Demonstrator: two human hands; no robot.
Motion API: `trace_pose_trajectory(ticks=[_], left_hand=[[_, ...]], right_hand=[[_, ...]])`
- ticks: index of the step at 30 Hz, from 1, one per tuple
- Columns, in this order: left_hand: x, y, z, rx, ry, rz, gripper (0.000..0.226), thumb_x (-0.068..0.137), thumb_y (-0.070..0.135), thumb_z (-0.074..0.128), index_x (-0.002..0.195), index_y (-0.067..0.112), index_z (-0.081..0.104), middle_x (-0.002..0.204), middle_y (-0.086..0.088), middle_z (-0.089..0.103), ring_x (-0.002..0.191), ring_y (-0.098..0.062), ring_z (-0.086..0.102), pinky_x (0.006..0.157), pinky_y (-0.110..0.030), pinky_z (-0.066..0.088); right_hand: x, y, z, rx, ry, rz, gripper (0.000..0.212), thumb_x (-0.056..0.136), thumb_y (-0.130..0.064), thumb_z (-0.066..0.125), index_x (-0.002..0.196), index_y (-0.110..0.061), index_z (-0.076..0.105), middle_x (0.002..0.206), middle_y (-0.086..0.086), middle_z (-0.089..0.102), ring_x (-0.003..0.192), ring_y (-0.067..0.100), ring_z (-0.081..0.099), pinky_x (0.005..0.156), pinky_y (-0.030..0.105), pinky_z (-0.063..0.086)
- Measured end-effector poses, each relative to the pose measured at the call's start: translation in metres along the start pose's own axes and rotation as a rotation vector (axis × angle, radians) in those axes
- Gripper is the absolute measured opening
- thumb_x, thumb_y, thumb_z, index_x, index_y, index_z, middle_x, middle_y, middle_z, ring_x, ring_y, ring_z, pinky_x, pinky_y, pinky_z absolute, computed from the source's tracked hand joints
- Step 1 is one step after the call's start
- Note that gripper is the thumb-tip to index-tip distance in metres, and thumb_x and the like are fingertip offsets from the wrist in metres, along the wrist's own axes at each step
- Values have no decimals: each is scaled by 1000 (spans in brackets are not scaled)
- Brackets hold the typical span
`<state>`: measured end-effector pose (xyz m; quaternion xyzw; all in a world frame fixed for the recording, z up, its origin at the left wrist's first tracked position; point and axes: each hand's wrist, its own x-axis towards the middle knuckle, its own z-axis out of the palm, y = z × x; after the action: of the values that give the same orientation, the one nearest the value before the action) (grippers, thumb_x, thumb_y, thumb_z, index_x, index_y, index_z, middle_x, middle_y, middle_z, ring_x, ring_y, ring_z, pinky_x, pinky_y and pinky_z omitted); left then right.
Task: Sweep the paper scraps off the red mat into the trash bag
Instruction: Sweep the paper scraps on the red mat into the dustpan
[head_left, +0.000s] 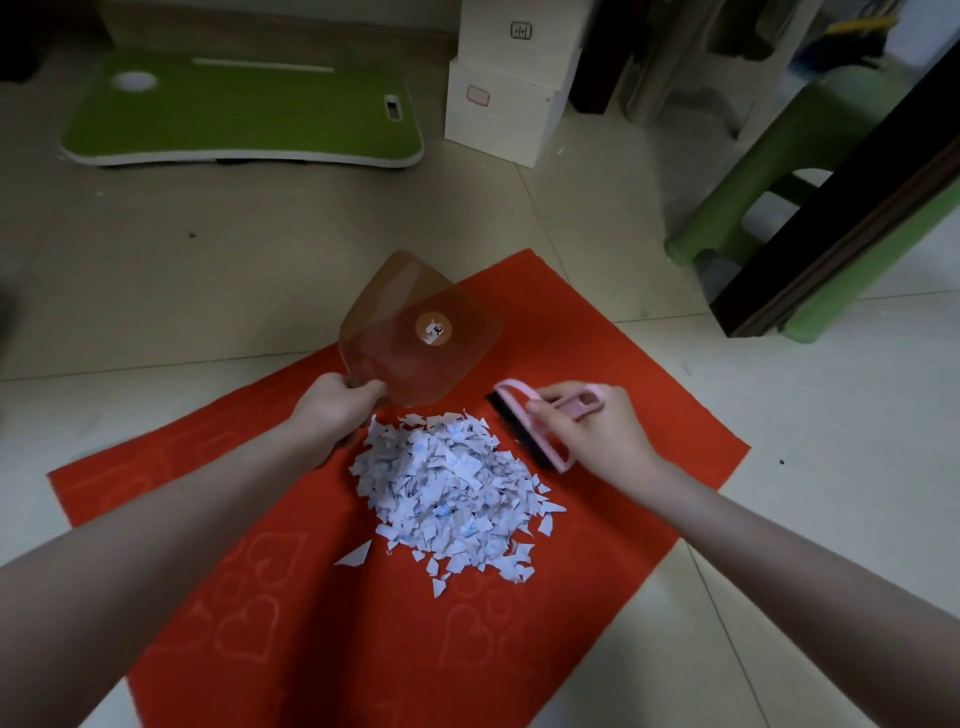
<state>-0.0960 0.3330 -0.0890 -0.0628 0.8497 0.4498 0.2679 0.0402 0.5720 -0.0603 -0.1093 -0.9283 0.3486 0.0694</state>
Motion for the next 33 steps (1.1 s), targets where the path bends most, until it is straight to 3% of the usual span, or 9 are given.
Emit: trace_pose_trajectory(ticks=[3,6,10,15,18,22,25,30,33], left_hand=[[-3,1,-1,16,-7,5,33,89,30,60,64,10,54,49,-3,45,39,-18,35,47,-26,28],[-5,5,-3,19,1,20,34,90,30,59,63,11,52,49,-3,44,37,-18,35,44,-24,28],[-7,7,-2,2,-13,29,31,90,29,58,65,12,51,53,-5,43,43,-20,35,47,-26,27],[-12,11,1,3,-41,35,33,90,29,57,65,10,51,53,-5,46,41,-19,35,45,-25,27],[-12,13,2,-22,-64,44,32,91,28,56,65,9,52,55,-6,47,41,-19,34,44,-23,26],[-14,12,2,-17,-83,37,32,90,27,56,65,8,52,55,-5,47,42,-19,34,46,-25,26],[-13,13,3,-21,-79,34,33,90,26,56,62,9,52,54,-5,46,42,-19,33,46,-25,26],[-11,12,4,-21,-78,30,30,89,26,56,65,8,54,54,-5,47,42,-19,33,46,-25,26],[-11,12,3,-21,-87,33,30,89,26,56,64,9,54,56,-6,48,43,-19,34,46,-25,26]], right_hand=[[-1,17,-5,-61,58,114,20,91,-32,61,93,-18,75,81,0,74,74,15,68,68,28,51],[-14,28,0,-186,-13,191,22,93,-35,55,90,-21,72,75,3,72,68,19,66,58,17,44],[-38,20,12,-202,-114,149,24,95,-32,52,90,-18,71,65,5,68,57,21,62,59,38,51],[-47,-3,11,36,-41,95,22,94,-26,54,89,-14,72,69,4,71,60,22,67,57,43,52],[-44,-5,-5,-28,61,126,20,94,-24,54,88,-13,70,69,9,70,60,24,65,58,32,49],[-54,6,-3,-251,-58,220,29,97,-28,47,90,-8,66,65,11,68,47,7,53,52,7,38],[-66,5,7,-74,-109,232,25,97,-26,50,88,-12,68,66,5,70,55,10,63,57,18,48],[-62,-13,-9,79,68,159,18,94,-23,55,101,-19,72,78,-2,73,66,7,67,62,27,54],[-69,-29,-11,187,-26,60,19,90,-26,57,100,-23,72,79,-5,74,67,14,69,61,34,54]])
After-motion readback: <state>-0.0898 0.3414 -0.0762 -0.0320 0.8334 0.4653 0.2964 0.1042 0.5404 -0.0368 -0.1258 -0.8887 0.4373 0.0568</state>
